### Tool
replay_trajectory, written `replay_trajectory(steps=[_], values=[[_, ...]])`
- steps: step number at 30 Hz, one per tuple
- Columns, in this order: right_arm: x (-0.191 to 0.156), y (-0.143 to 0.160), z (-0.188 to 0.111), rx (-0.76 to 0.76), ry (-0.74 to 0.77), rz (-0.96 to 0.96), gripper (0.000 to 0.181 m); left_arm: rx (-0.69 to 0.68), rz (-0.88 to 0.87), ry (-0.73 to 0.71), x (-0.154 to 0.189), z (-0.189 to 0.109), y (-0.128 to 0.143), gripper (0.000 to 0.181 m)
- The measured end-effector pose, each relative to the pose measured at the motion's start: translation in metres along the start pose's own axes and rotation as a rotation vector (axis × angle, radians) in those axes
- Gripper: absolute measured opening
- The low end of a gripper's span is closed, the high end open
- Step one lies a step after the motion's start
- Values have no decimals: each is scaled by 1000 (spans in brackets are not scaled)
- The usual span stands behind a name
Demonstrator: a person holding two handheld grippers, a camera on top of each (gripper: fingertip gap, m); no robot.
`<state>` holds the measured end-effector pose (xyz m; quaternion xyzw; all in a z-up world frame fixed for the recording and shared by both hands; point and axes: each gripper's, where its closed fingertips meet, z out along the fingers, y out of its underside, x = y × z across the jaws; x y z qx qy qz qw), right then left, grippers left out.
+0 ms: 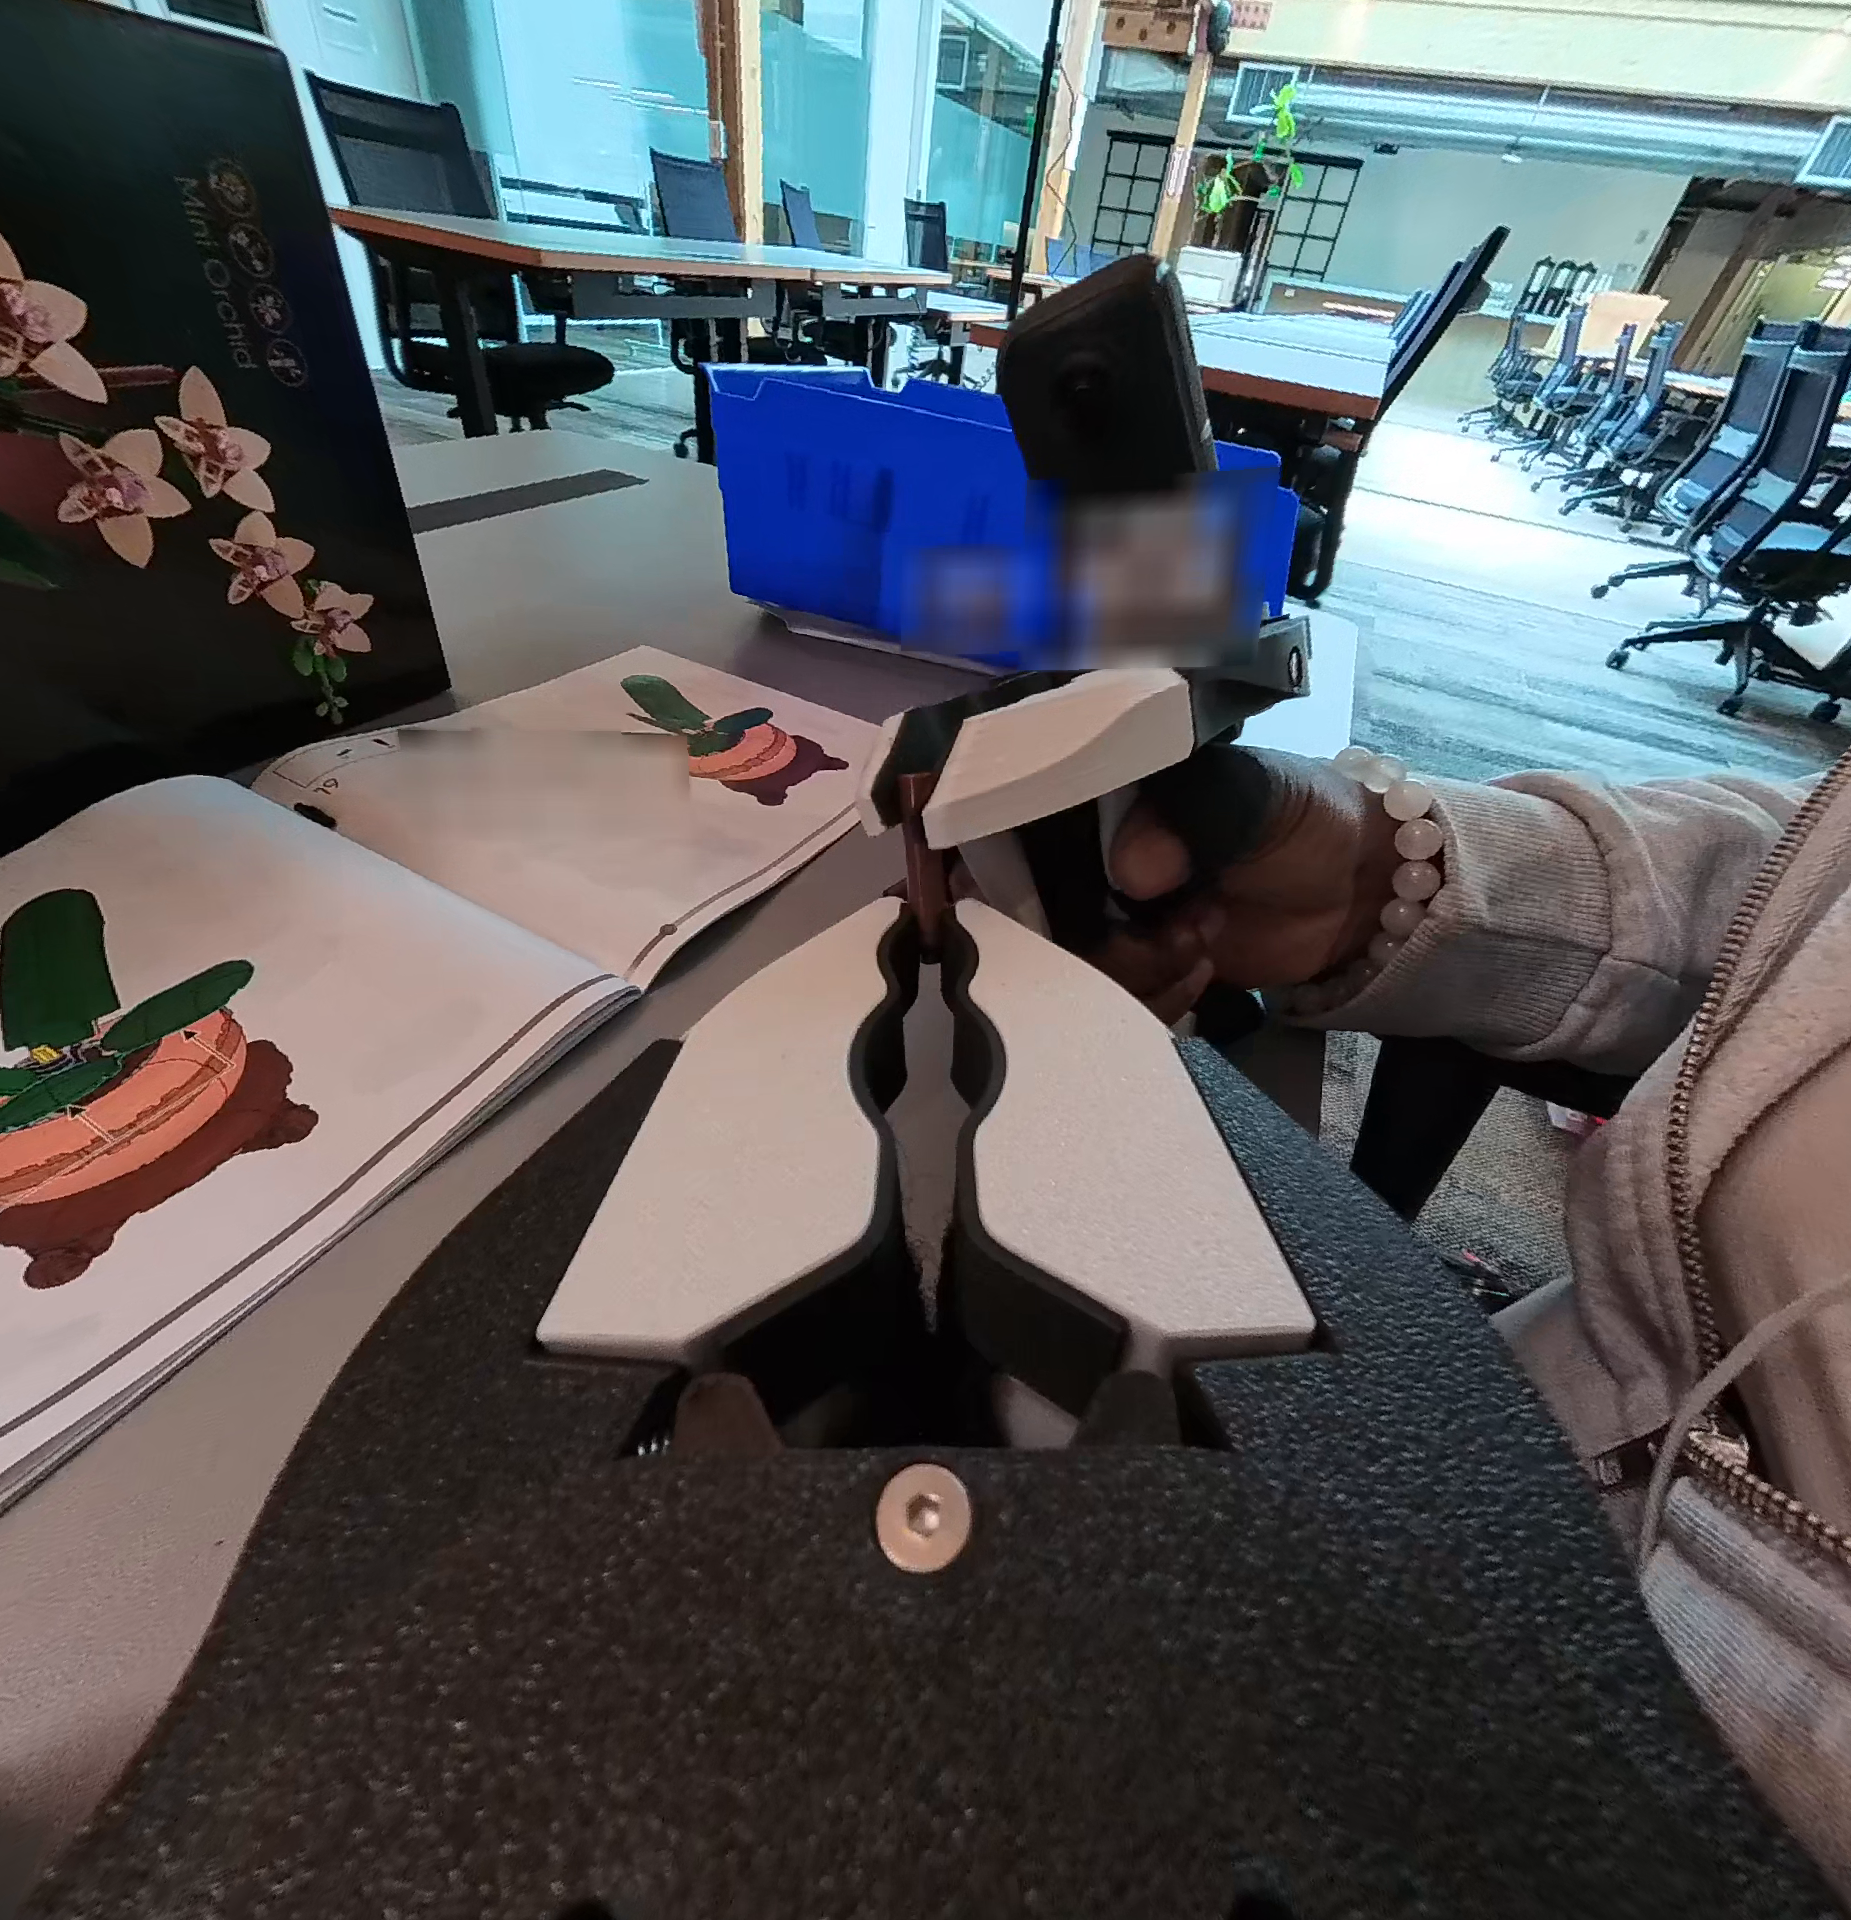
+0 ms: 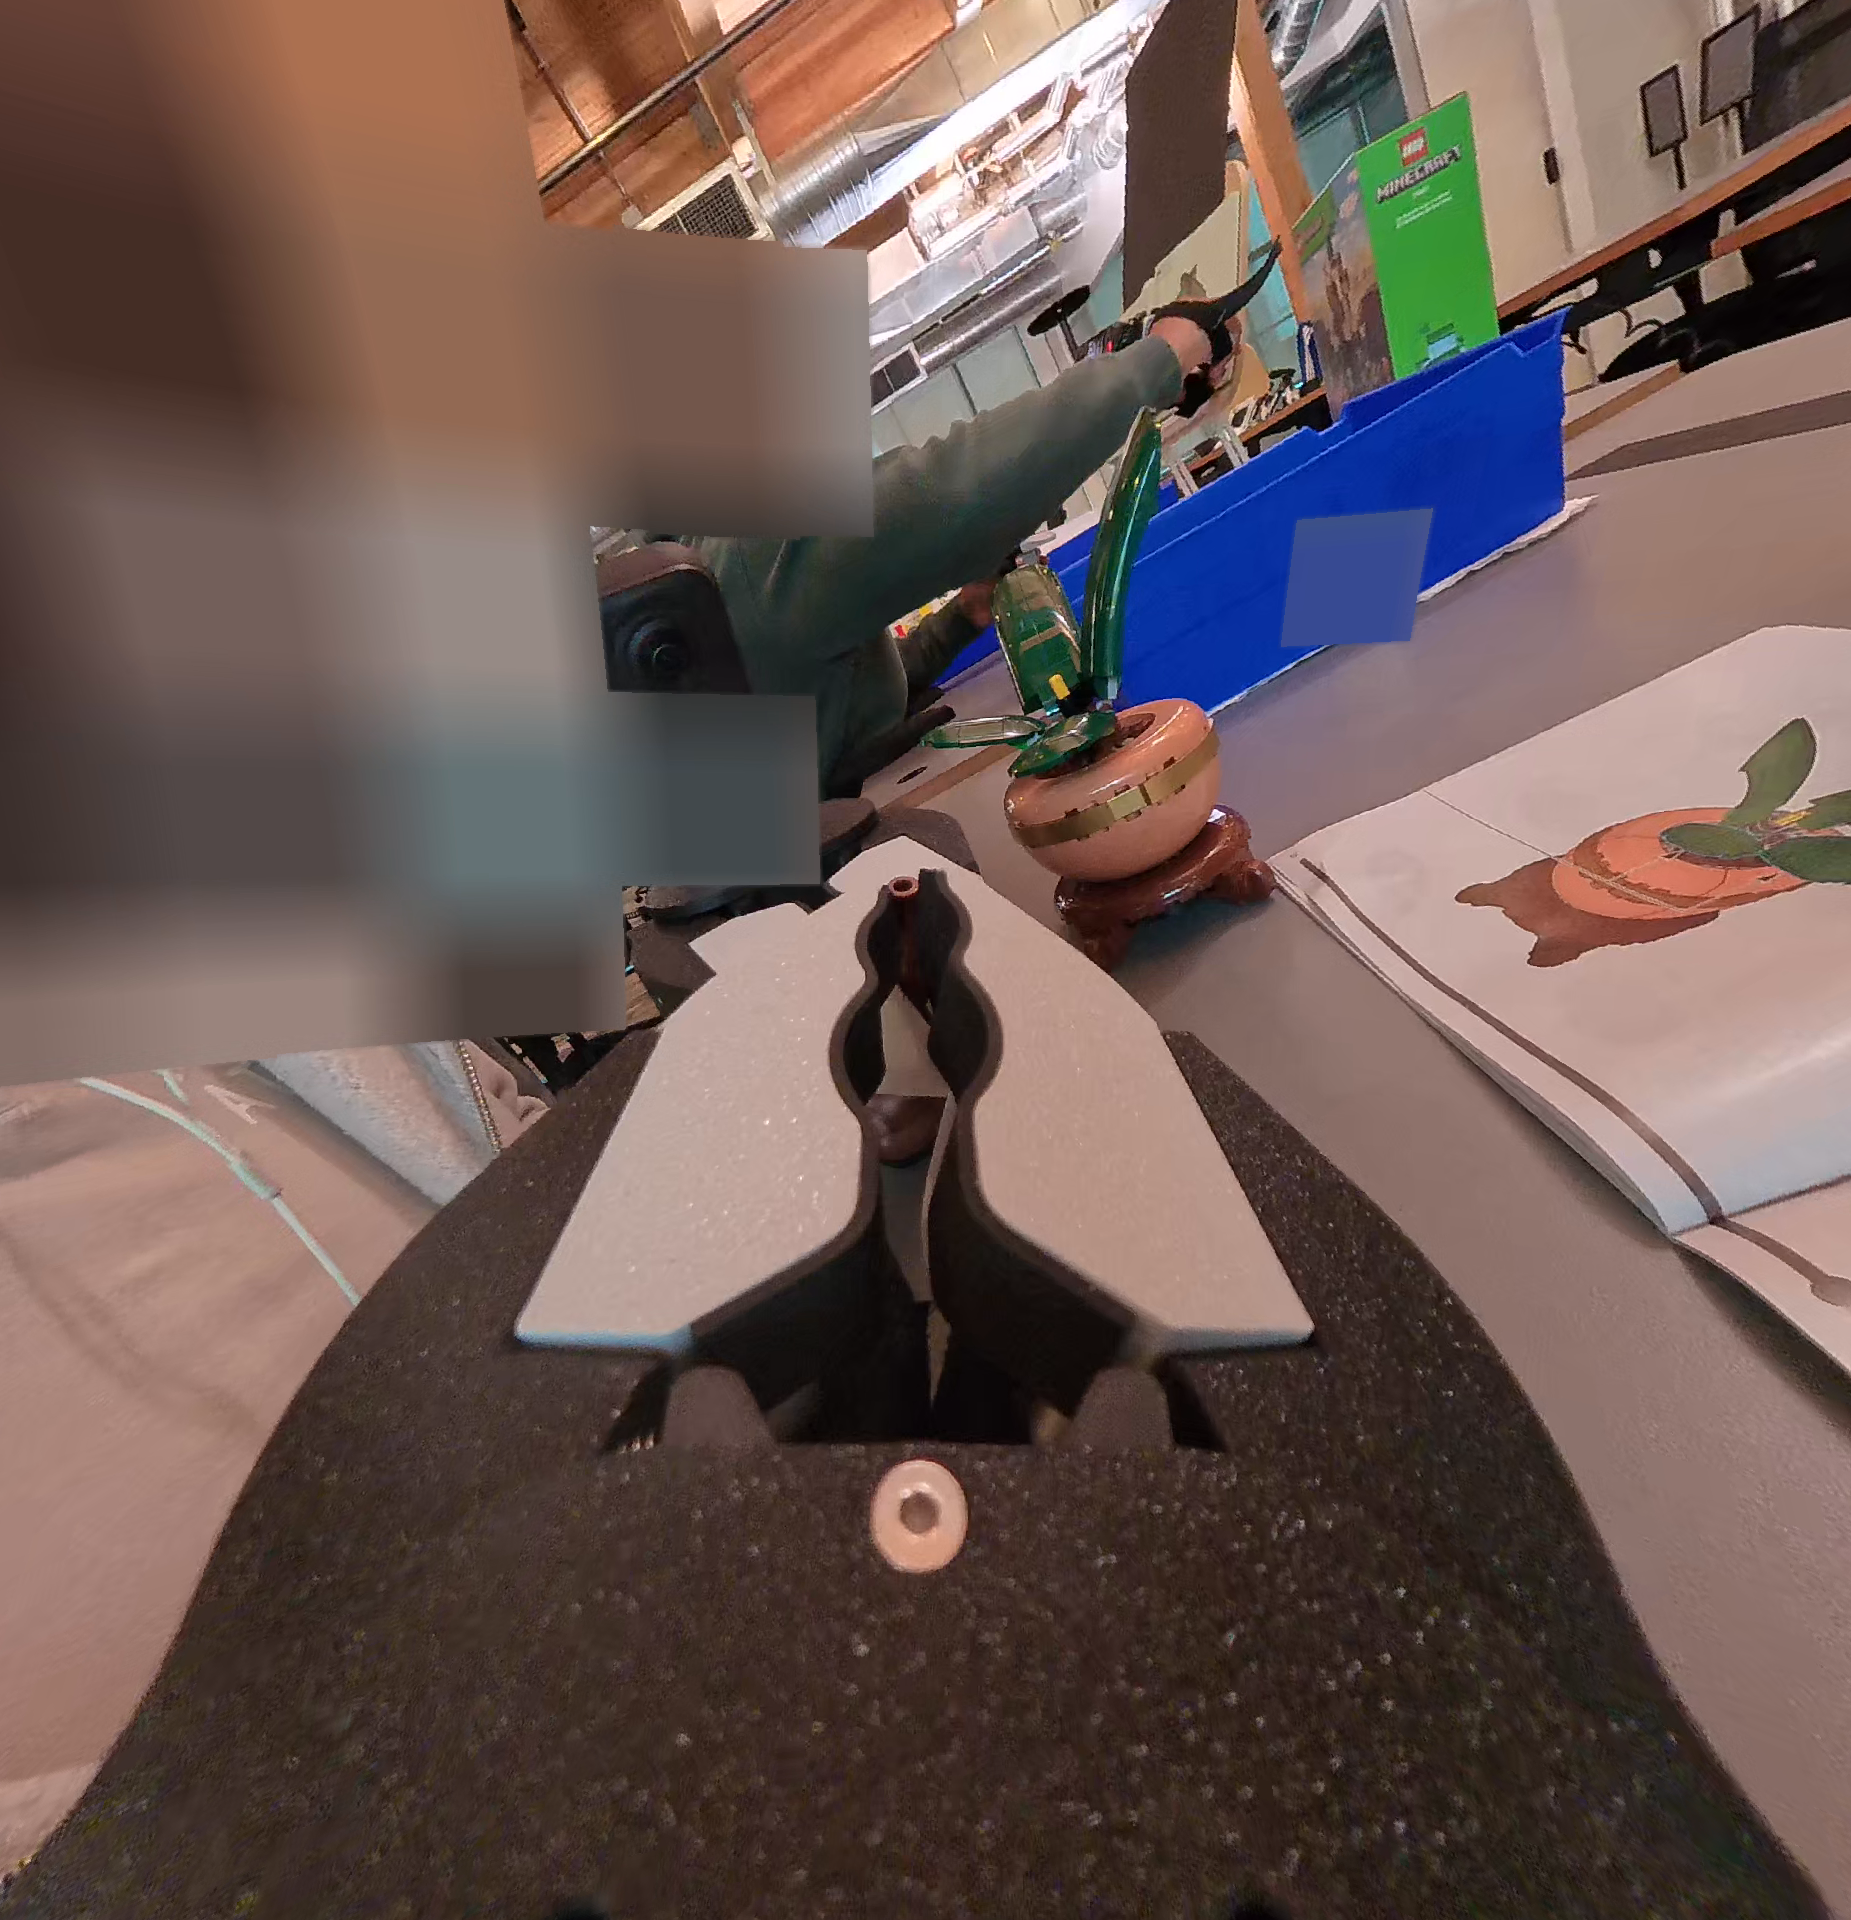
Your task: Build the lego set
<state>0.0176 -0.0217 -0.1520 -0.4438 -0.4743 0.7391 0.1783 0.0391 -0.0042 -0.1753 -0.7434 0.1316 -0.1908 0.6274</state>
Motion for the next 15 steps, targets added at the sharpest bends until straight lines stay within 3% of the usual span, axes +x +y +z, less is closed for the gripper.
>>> replay_trajectory(steps=[12, 15], values=[[-6, -8, 4, 18, -10, -30, 3, 53, 30, -16, -1, -3, -7, 4], [-15, -21, 5, 26, -16, -73, 4, 76, 63, -26, -1, -4, -11, 21]])
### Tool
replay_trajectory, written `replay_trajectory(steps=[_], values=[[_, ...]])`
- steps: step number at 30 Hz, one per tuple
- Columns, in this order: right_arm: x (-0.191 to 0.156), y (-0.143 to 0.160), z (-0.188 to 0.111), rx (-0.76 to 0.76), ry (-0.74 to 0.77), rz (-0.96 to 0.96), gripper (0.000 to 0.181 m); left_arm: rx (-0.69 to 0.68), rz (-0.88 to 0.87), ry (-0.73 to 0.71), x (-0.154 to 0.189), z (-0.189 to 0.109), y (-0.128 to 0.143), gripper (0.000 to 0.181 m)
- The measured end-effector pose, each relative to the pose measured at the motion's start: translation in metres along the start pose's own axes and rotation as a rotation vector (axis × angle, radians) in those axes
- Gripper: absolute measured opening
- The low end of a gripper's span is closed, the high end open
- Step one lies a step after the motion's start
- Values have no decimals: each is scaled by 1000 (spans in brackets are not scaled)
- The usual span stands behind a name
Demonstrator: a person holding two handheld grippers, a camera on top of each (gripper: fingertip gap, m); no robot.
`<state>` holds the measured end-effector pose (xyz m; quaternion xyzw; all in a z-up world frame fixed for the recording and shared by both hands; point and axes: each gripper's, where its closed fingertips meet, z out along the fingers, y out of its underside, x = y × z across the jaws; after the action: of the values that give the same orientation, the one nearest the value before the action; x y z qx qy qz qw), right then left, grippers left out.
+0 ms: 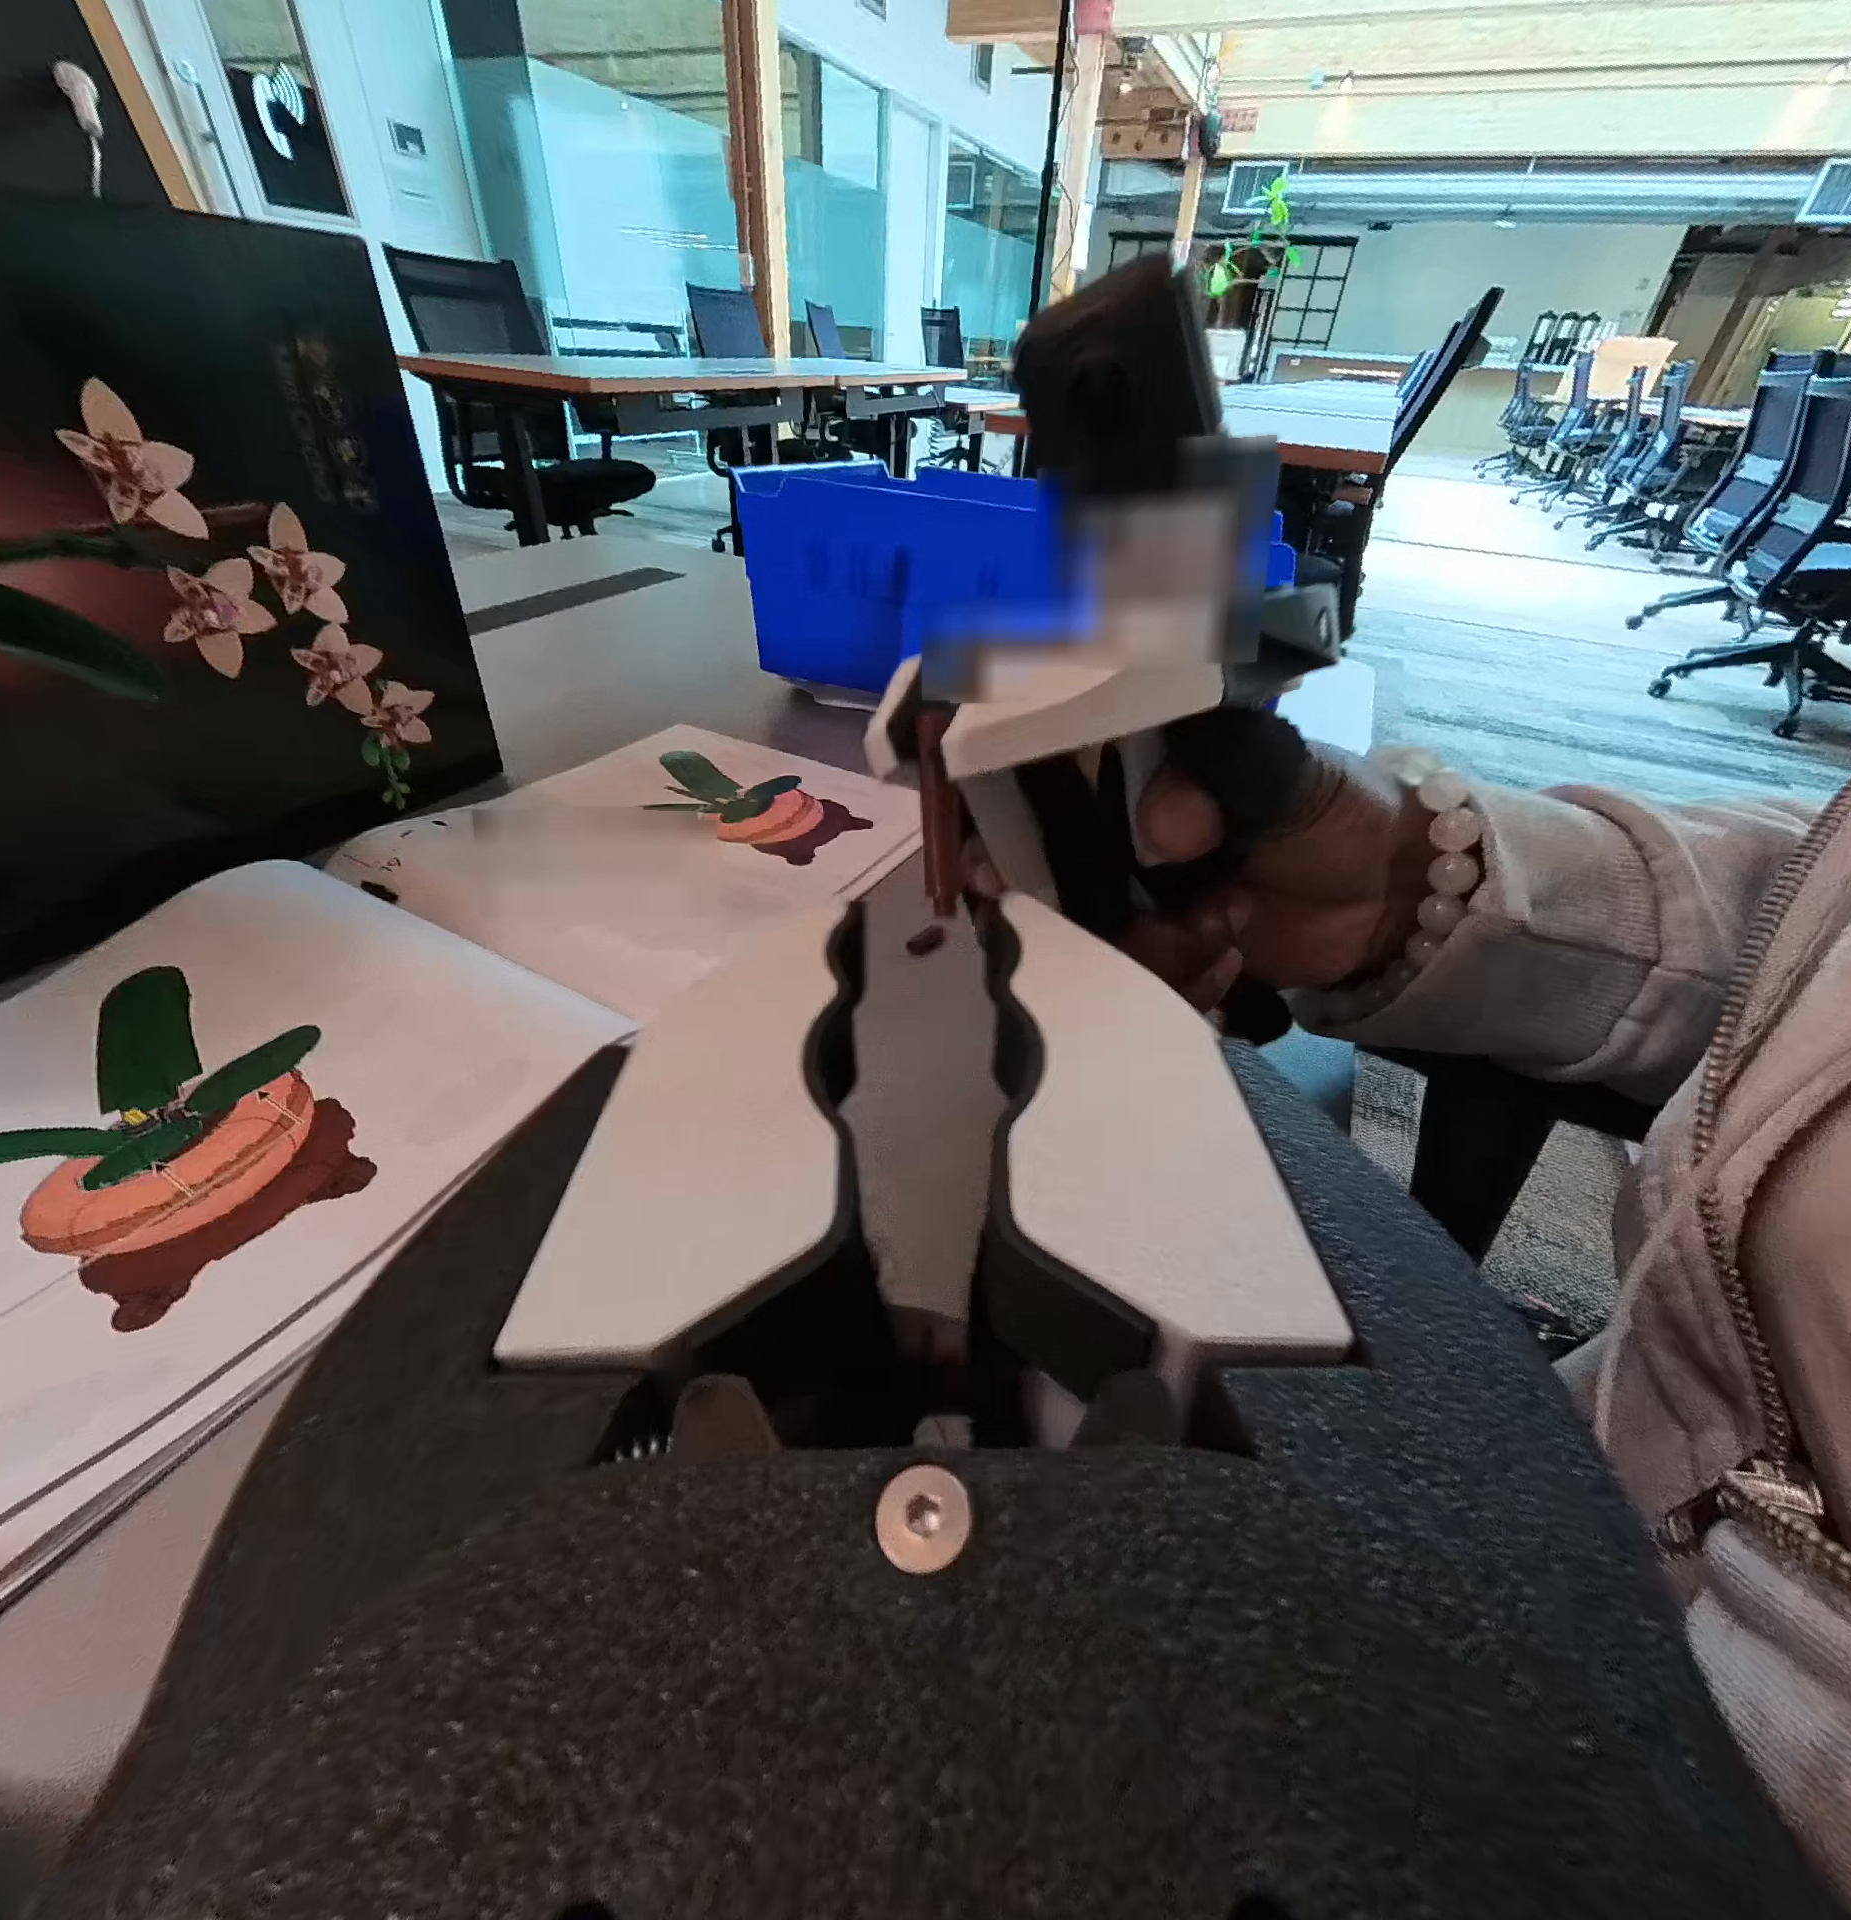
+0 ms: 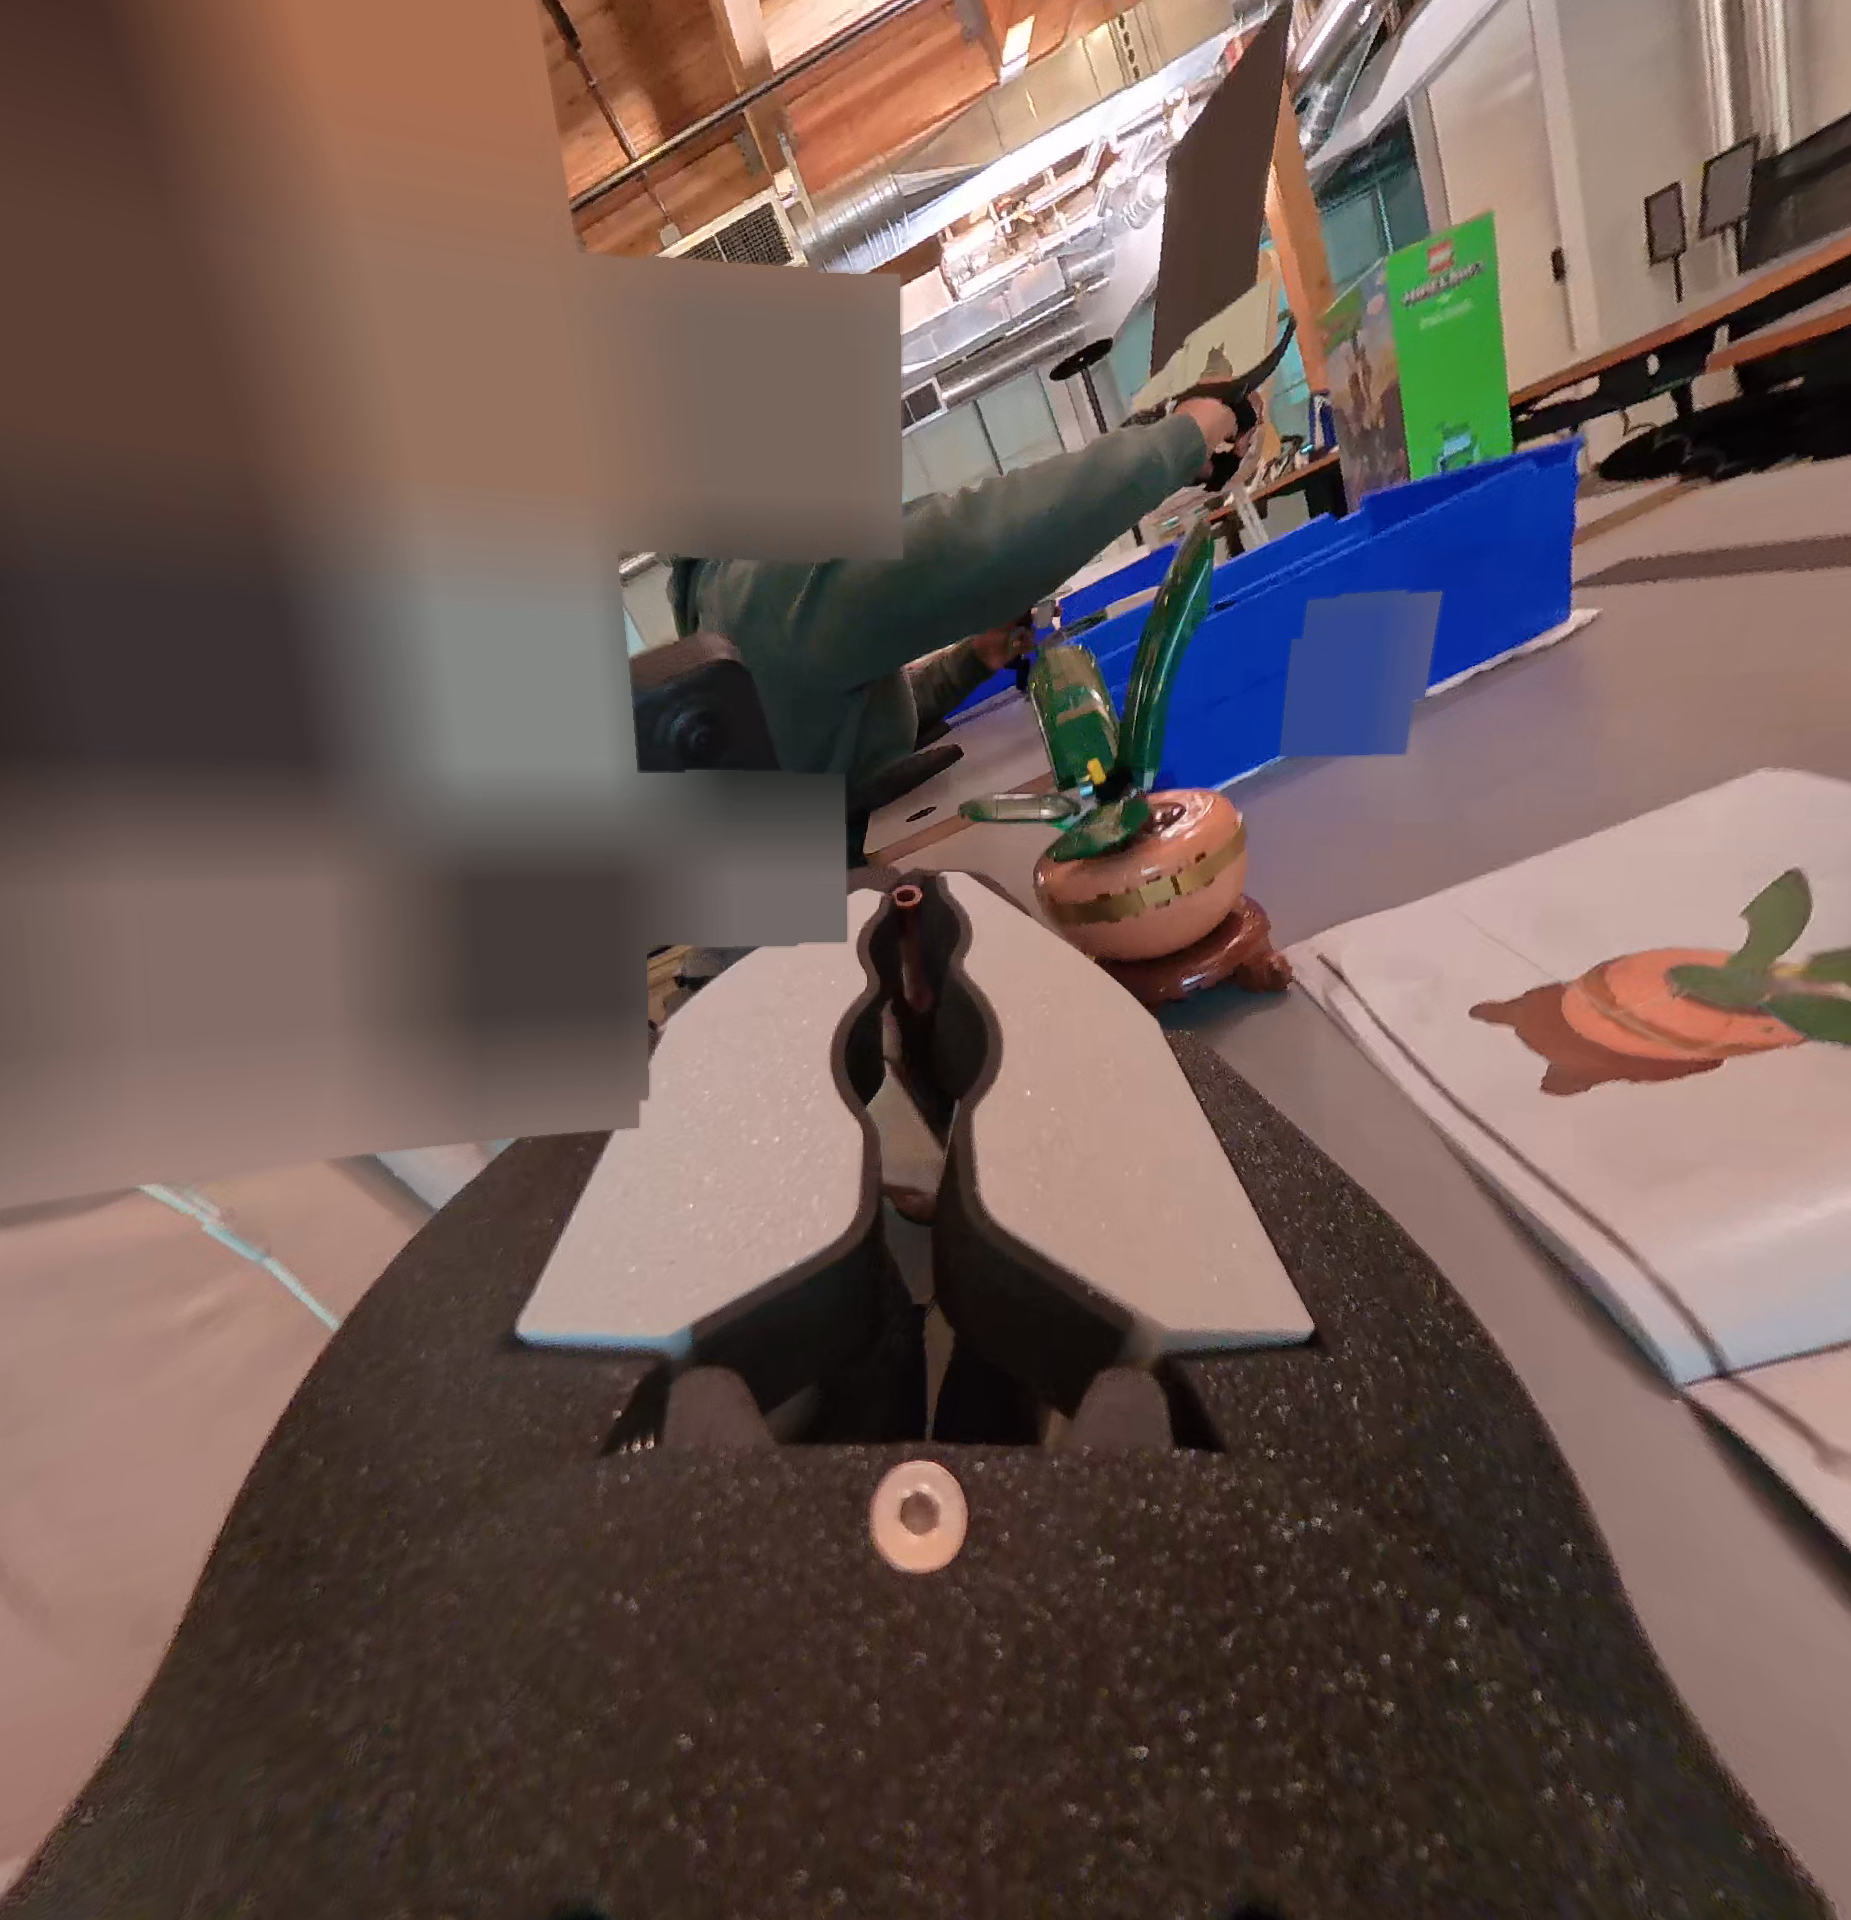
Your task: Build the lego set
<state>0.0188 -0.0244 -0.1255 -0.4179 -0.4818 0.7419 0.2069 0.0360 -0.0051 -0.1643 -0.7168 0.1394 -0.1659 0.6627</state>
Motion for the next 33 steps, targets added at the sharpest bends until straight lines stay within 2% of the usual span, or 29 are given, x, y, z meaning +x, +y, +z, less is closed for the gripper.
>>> replay_trajectory(steps=[2, 6, 13, 18, 28, 33], values=[[0, -12, -5, -2, 21, -30, 4, 3, 11, 0, 1, 0, -2, 37], [12, -39, -28, -21, 122, -80, 4, 52, 21, -29, 1, 0, -13, 46], [37, -79, -70, -84, 347, -188, 4, 91, -61, -26, -1, 0, -15, 45], [60, -88, -93, -62, 472, -194, 4, 97, -66, -17, 0, 5, -13, 40], [83, -82, -106, -20, 476, -116, 5, 59, -37, -15, -2, 22, -8, 34], [76, -78, -102, -14, 399, -97, 4, 64, -64, -8, -6, 29, -9, 33]])
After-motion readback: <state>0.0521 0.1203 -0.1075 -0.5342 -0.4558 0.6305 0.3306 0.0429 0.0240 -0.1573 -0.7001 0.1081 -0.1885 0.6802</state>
